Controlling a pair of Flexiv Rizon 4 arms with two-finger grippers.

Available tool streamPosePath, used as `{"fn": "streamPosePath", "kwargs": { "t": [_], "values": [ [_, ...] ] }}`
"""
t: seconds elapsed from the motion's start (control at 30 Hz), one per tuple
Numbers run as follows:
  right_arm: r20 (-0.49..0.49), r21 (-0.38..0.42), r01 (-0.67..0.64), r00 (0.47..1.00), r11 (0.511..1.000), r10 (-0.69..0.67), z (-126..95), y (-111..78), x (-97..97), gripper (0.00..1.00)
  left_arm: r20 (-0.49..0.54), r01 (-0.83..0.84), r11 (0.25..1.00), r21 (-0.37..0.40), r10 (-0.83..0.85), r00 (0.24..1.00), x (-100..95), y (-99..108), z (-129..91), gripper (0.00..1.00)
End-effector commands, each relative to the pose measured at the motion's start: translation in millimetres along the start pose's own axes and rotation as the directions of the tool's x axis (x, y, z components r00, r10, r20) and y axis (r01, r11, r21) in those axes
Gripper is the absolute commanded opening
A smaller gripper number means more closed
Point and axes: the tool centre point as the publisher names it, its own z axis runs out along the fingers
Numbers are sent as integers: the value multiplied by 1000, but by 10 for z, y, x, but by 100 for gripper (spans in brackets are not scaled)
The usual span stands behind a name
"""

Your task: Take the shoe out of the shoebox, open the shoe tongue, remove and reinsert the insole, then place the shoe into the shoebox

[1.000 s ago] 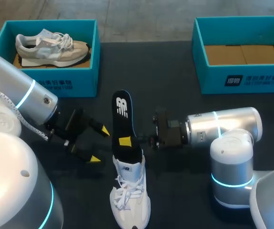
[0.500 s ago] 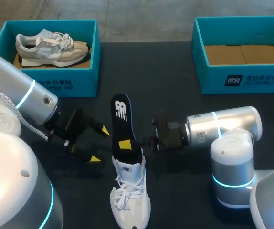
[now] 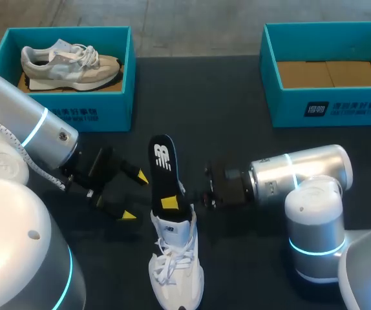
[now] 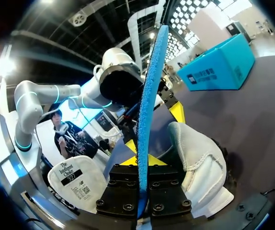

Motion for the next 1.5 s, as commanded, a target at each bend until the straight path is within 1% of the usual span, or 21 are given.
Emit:
{"fn": "streamPosePath", "kwargs": {
  "t": [0.03, 0.4, 0.67, 0.9, 1.0, 1.07, 1.1, 1.33, 1.5],
  "values": [
    [7, 8, -6, 1000, 1000, 6, 28, -63, 41, 0, 1, 0, 1000, -3, 0, 1000, 9, -7, 1, 100],
    [5, 43, -40, 999, 998, 40, 68, -180, 75, 0, 1, 0, 1000, -3, 0, 1000, 9, -7, 1, 100],
    [3, 51, -40, 999, 998, 40, 83, -190, 73, 0, 1, 0, 1000, -3, 0, 1000, 9, -7, 1, 100],
    [7, 32, -24, 1000, 999, 24, 70, -149, 75, 0, 1, 0, 1000, -3, 0, 1000, 9, -7, 1, 100],
    [10, 25, -19, 1000, 1000, 19, 63, -123, 73, 13, 1, 0, 1000, -3, 0, 1000, 9, -7, 1, 100],
    [11, 21, -14, 1000, 1000, 14, 58, -102, 70, 19, 1, 0, 1000, -3, 0, 1000, 9, -7, 1, 100],
    [12, 19, -12, 1000, 1000, 12, 57, -89, 70, 19, 1, 0, 1000, -3, 0, 1000, 9, -7, 1, 100],
    [16, 8, 9, 1000, 1000, -9, 50, 5, 67, 14, 1, 0, 1000, -3, 0, 1000, 9, -7, 1, 100],
    [17, 1, 27, 999, 1000, -27, 48, 85, 64, 15, 1, 0, 1000, -3, 0, 1000, 9, -7, 1, 100]
  ]
}}
